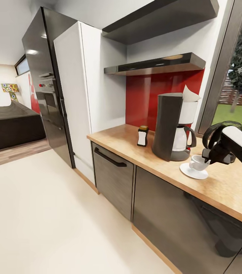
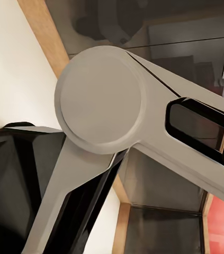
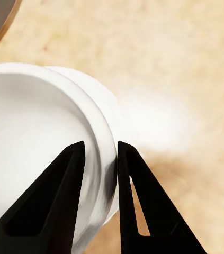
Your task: Set up a coffee station on the kitchen countertop: keep the coffee maker on the countertop, move the bottle of coffee from the kitchen shelf to the counter next to the coffee maker, place a paper coffee filter on top of the coffee maker, put the saucer next to the coffee maker with the coffee cup on the saucer, and place the electric kettle next to the coffee maker.
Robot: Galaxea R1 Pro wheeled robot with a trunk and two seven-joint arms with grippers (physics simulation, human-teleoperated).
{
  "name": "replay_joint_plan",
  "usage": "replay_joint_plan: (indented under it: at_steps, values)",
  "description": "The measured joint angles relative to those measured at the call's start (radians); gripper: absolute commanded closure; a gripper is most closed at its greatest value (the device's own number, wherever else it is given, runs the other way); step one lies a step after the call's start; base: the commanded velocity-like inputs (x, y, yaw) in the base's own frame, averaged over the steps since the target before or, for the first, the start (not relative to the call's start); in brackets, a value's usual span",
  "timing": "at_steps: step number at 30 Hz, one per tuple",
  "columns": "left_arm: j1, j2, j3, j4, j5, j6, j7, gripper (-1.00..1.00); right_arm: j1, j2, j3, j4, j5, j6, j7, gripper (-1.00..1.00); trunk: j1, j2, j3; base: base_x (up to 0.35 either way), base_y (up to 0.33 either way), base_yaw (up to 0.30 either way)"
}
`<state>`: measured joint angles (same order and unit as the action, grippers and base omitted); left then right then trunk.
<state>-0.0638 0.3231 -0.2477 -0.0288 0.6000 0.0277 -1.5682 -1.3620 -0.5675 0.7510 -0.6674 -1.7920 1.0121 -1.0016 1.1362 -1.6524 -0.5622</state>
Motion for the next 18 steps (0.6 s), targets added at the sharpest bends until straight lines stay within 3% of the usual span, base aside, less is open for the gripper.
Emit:
replay_joint_plan:
  at_steps: [18]
  values:
    - [0.0,0.0,0.0,0.0,0.0,0.0,0.0,-1.0,0.0,0.008,0.0,-0.001,-0.002,-0.002,0.001,1.0,0.0,0.0,0.0,0.0,0.0,0.0]
